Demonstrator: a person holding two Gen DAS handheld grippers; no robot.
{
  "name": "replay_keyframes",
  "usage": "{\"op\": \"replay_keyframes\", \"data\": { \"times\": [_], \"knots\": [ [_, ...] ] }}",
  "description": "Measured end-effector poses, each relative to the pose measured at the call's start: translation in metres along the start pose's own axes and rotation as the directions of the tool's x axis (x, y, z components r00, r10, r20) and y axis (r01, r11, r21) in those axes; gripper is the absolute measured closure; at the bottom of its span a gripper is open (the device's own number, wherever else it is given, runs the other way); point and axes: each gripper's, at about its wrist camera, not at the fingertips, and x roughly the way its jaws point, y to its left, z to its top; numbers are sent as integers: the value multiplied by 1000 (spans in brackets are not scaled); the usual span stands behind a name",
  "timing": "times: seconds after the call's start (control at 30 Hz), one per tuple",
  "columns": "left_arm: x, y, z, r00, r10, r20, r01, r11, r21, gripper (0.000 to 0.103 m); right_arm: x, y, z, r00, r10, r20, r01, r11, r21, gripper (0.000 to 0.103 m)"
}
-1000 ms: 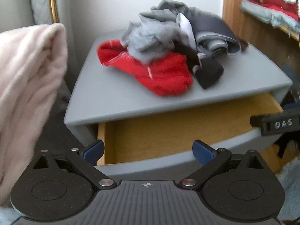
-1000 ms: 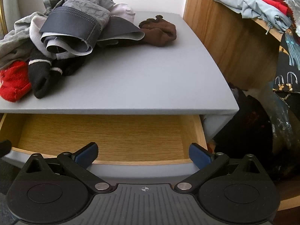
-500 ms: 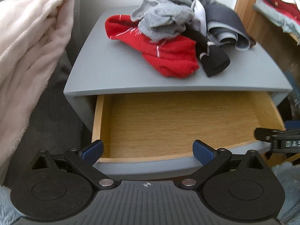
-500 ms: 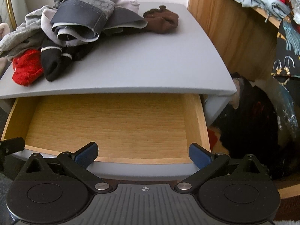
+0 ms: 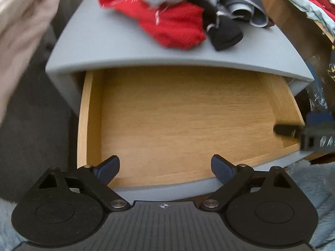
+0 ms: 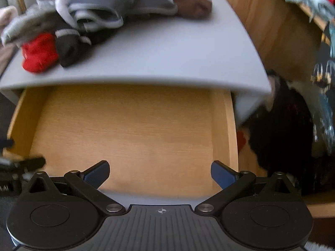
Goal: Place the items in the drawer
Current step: 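Lower the right gripper onto the grey patterned underwear and close it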
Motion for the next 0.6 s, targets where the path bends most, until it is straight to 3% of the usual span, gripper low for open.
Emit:
{"op": "replay_keyframes", "data": {
  "times": [0.1,0.27,0.5,0.6],
  "knots": [
    [0,-6,-3,1000,18,-23,-17,999,32,7,-13,-4,5,995,11,100,-12,1000,8,0],
    [2,-24,1,995,82,-61,-74,990,121,8,-27,-22,14,982,67,175,-89,988,124,0],
    [13,-34,6,984,99,-150,-68,978,197,9,-39,-28,16,946,95,309,-147,978,150,0],
    [14,-28,13,983,89,-159,-60,982,179,9,-48,-35,18,921,109,374,-186,967,176,0]
  ]
}}
